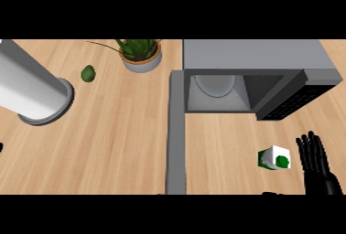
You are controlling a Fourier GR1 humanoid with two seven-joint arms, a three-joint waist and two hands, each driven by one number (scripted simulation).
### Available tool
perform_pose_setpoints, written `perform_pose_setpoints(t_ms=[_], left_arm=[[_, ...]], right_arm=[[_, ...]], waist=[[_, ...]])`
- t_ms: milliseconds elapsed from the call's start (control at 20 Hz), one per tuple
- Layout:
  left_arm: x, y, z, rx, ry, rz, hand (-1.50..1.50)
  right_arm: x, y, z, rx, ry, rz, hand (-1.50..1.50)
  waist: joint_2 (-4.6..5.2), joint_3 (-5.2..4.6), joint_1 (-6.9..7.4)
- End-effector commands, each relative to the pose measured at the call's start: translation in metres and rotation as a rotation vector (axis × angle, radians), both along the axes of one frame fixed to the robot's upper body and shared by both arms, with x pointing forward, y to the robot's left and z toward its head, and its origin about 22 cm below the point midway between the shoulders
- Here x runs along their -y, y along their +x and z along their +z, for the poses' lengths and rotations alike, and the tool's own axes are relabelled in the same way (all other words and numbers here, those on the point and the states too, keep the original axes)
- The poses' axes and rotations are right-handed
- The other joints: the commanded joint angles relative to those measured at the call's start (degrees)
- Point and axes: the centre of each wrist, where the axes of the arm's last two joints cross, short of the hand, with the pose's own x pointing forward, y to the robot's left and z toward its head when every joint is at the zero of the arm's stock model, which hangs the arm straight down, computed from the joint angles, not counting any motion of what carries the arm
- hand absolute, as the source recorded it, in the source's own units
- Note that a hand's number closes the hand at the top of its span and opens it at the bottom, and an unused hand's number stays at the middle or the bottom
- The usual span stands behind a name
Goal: Pick up the milk, place it into the microwave and close the microwave
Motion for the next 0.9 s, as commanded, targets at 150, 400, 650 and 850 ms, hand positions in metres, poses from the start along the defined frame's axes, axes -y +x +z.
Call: perform_pose_setpoints(t_ms=[150,400,650,850], left_arm=[[0.003,0.012,-0.012,-0.01,-0.005,-0.01,-1.5],[-0.006,-0.004,-0.006,0.001,-0.019,0.003,-1.5],[0.0,-0.015,0.007,0.008,-0.001,-0.009,-1.5],[-0.01,0.01,-0.006,-0.006,-0.007,0.005,-1.5]], right_arm=[[0.023,0.004,-0.034,0.026,-0.046,0.038,-1.5],[0.017,0.026,-0.038,0.025,-0.043,0.041,-1.5],[0.026,0.024,-0.056,-0.011,-0.054,-0.038,-1.5],[0.025,0.032,-0.077,-0.04,-0.126,-0.122,-1.5]], waist=[[0.05,0.01,-0.05],[0.02,0.0,0.13],[0.01,0.02,0.32],[0.16,0.05,0.28]])
